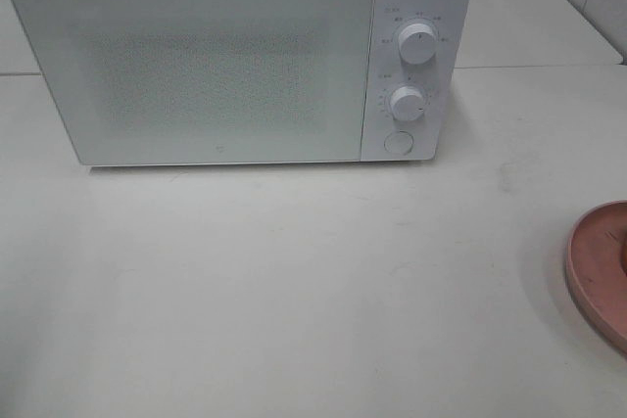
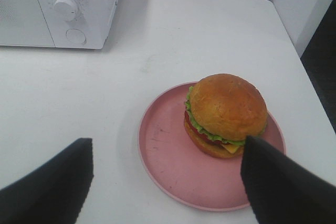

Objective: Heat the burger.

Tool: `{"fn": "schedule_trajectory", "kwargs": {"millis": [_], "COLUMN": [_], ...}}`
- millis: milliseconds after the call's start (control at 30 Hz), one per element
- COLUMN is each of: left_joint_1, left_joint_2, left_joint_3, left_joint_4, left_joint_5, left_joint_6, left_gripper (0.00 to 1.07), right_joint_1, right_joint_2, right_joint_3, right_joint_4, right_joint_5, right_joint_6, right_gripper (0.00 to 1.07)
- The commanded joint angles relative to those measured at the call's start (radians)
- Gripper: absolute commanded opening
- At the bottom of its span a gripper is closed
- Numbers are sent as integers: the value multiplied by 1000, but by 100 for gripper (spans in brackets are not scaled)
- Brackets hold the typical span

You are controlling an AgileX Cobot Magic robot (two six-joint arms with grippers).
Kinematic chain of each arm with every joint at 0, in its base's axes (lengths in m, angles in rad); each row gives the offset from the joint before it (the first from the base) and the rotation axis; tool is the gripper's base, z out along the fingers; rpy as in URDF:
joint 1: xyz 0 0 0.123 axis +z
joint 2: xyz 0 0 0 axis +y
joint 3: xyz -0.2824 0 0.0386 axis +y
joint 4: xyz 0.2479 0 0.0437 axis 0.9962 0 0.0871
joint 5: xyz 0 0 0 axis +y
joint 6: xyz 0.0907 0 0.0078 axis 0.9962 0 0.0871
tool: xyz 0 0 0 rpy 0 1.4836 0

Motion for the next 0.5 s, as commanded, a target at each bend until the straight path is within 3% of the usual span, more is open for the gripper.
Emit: {"fn": "schedule_trajectory", "kwargs": {"millis": [33, 200, 500], "left_joint_1": [3, 3, 3], "left_joint_2": [-152, -292, -514], "left_joint_3": [59, 107, 107], "left_joint_4": [-1, 32, 81], "left_joint_5": [-23, -16, -38], "left_joint_6": [-22, -22, -84], "left_gripper": [98, 98, 98], "right_joint_1": [-6, -6, -6], "right_joint_2": [-27, -27, -27], "right_joint_3": [3, 3, 3], "right_joint_4": [3, 3, 3], "right_joint_5": [-5, -5, -5], "right_joint_6": [-5, -5, -5], "right_gripper": [75, 75, 75]}}
